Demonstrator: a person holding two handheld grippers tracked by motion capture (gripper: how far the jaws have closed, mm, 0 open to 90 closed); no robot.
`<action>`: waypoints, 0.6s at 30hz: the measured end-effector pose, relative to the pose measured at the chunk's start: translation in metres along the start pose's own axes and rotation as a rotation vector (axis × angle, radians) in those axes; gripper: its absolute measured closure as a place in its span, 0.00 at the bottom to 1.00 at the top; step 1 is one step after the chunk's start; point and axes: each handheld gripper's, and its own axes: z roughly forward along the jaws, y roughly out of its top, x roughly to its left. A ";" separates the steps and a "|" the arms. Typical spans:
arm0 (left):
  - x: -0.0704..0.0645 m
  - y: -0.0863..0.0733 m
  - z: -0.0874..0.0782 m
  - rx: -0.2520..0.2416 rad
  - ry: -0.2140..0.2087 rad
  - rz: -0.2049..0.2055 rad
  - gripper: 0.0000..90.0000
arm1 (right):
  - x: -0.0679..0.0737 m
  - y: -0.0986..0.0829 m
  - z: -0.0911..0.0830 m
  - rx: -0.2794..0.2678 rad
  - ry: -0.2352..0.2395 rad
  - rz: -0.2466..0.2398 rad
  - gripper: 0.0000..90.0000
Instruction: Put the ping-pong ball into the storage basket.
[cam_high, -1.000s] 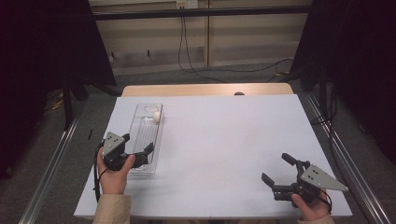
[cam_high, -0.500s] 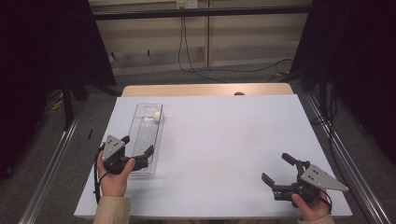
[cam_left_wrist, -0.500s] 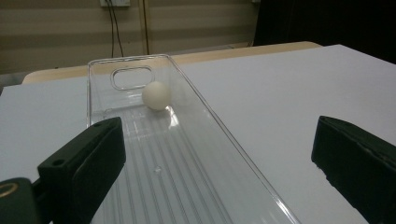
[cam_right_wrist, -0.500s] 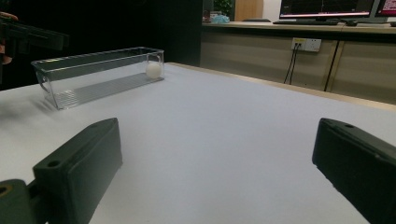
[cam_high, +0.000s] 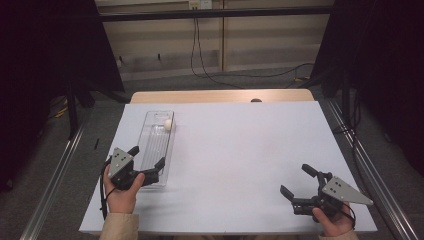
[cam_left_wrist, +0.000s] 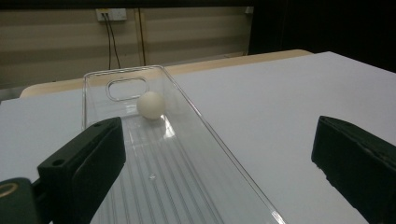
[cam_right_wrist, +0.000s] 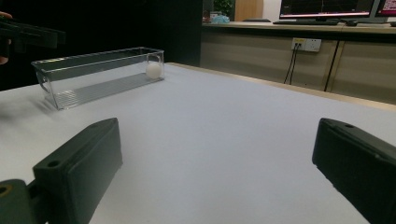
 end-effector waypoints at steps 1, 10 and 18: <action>0.000 -0.001 -0.001 -0.002 0.002 -0.007 0.04 | 0.000 0.000 0.000 0.000 0.000 0.000 0.01; 0.000 -0.005 -0.007 -0.003 -0.003 0.012 0.04 | 0.000 0.000 0.000 -0.001 -0.002 0.003 0.01; 0.000 -0.011 -0.011 -0.008 -0.012 0.005 0.04 | 0.000 0.000 -0.001 0.005 0.000 0.002 0.01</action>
